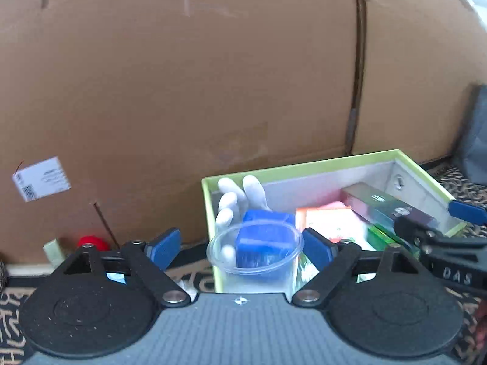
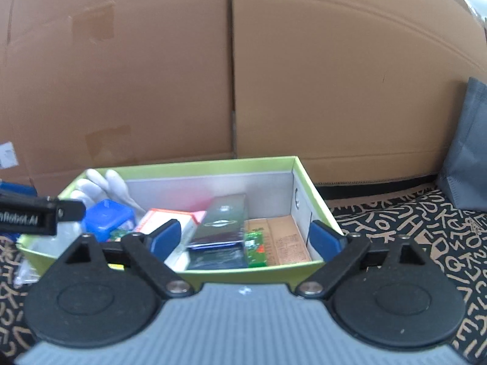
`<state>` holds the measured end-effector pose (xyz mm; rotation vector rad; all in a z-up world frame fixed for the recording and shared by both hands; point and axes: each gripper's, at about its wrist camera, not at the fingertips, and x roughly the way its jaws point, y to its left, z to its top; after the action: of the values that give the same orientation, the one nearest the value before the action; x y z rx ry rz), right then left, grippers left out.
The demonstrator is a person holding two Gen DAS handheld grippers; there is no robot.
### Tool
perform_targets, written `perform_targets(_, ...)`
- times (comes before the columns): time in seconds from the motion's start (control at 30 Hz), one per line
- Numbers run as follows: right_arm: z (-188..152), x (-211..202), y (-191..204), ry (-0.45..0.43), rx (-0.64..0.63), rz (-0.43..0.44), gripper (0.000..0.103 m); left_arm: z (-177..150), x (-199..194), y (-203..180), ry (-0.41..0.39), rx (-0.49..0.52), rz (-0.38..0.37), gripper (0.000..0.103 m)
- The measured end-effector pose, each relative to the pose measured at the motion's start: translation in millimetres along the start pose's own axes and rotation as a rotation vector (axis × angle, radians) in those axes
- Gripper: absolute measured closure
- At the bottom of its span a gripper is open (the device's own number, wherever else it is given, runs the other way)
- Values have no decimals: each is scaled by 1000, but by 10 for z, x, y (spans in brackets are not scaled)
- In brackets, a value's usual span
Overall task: Organize objects
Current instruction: 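Lower the blue-silver box and clear cup into the shoebox and release, then grasp the blue medicine box with the right tool while the left tool grasps the small grey-green box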
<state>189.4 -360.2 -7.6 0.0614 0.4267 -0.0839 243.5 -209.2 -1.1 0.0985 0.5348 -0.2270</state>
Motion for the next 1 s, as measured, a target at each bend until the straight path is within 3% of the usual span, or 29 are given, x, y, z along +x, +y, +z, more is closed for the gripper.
perform_targets(0.1,31,-266,30,-52,28,37,3,-44,-278,132,11,-42,-19,11)
perform_targets(0.27,82,-656,256,-133,31,86,0,-152,-698,366,-21,-79,24,11)
perform_targets(0.5,148,-1019,703,-173,-16,188,0,-325,-1043,769,-32,-149,77,11)
perform_targets(0.8,139,-1032,1339,-151,-107,293,0,-546,-1109,1320,17,-220,130,11)
perform_targets(1.0,-74,-774,1942,-26,-263,381,0,-690,-972,1904,61,-282,216,11)
